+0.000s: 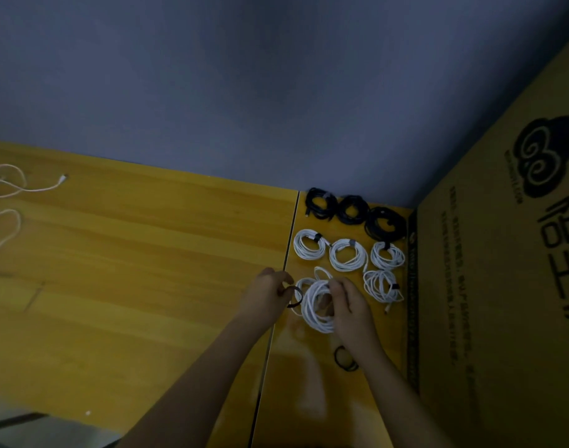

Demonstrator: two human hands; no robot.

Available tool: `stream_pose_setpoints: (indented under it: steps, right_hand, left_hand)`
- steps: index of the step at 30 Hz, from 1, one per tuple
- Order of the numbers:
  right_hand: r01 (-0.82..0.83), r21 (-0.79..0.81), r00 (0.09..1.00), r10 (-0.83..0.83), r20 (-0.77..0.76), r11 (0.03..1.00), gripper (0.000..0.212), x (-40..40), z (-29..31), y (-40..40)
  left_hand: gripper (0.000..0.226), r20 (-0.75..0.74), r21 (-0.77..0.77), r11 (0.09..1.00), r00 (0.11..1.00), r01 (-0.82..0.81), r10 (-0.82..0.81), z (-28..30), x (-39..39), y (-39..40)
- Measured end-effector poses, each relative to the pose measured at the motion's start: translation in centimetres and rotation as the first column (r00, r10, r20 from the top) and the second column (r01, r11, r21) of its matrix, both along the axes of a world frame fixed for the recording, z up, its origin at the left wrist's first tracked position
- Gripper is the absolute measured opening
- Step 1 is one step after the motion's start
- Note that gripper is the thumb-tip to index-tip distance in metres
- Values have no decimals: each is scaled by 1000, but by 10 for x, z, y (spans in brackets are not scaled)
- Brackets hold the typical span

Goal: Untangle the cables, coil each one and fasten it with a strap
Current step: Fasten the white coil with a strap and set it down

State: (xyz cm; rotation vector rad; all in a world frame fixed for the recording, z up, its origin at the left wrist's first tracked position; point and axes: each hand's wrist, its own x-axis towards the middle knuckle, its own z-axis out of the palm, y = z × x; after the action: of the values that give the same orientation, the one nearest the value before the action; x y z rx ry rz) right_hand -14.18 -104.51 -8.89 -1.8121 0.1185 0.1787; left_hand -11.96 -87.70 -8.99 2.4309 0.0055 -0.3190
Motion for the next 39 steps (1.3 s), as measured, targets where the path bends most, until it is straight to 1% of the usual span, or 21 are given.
stream_pose_setpoints:
  steps: [2, 4, 6, 8, 11, 14, 16, 19, 21, 24, 29, 30, 33, 34, 36, 38, 39]
  right_hand:
    - [-13, 71, 1000, 12, 6, 997, 25, 6, 8, 7]
    - [-78, 74, 997, 78, 0, 994, 24, 11, 14, 14]
    - [-158, -13, 987, 158, -7, 987, 22, 10, 13, 16]
    - [-201, -113, 979, 203, 5, 973, 20, 6, 9, 14]
    - [-195, -235, 977, 210, 40, 952, 16, 2, 5, 8]
    - [-210, -295, 973, 229, 32, 932, 20, 4, 6, 8]
    - [-206, -228, 977, 215, 13, 952, 17, 4, 11, 9]
    - [-203, -101, 979, 204, 4, 974, 18, 3, 18, 11]
    - [-217, -49, 976, 217, -3, 975, 21, 2, 20, 13]
    - [-217, 12, 976, 217, -13, 976, 23, -1, 20, 17]
    - [-196, 37, 980, 196, -15, 980, 21, -4, 18, 20]
    - [-190, 50, 982, 190, -13, 981, 20, -5, 18, 21]
    - [-144, 101, 989, 145, -3, 984, 19, -5, 19, 23]
    - [-120, 124, 993, 121, -1, 985, 18, -4, 19, 24]
    - [-75, 157, 997, 74, 15, 985, 17, -3, 19, 25]
    - [-43, 159, 999, 38, 35, 986, 17, -2, 19, 27]
    - [-26, 157, 999, 20, 40, 987, 17, -1, 19, 29]
  left_hand:
    - [11, 9, -8, 1000, 1000, 17, -17, 6, 1, 2]
    - [7, -3, -12, 999, 999, 44, -44, 13, 1, 4]
    - [8, -7, -28, 998, 998, 62, -62, 17, 1, 4]
    - [11, -4, -45, 998, 999, 53, -53, 20, -1, 8]
    - [14, -7, -103, 993, 998, 54, -55, 23, -5, 14]
    - [12, -15, -166, 976, 989, 142, -147, 27, -8, 18]
    - [12, -59, -249, 957, 984, 150, -170, 30, -9, 21]
    - [11, -185, -464, 886, 975, 26, -125, 35, -12, 27]
    - [12, -268, -552, 831, 957, -60, -109, 41, -13, 27]
    - [13, -311, -607, 786, 946, -120, -96, 49, -13, 26]
    - [14, -338, -655, 734, 939, -181, -70, 55, -16, 28]
    - [19, -354, -669, 715, 933, -204, -65, 55, -16, 29]
    - [49, -430, -703, 645, 901, -300, -50, 56, -16, 32]
    - [54, -454, -717, 614, 889, -330, -52, 56, -16, 33]
    - [51, -477, -743, 561, 877, -365, -61, 55, -19, 33]
    - [51, -464, -748, 564, 883, -350, -67, 54, -23, 30]
    - [48, -438, -738, 593, 897, -322, -57, 52, -25, 28]
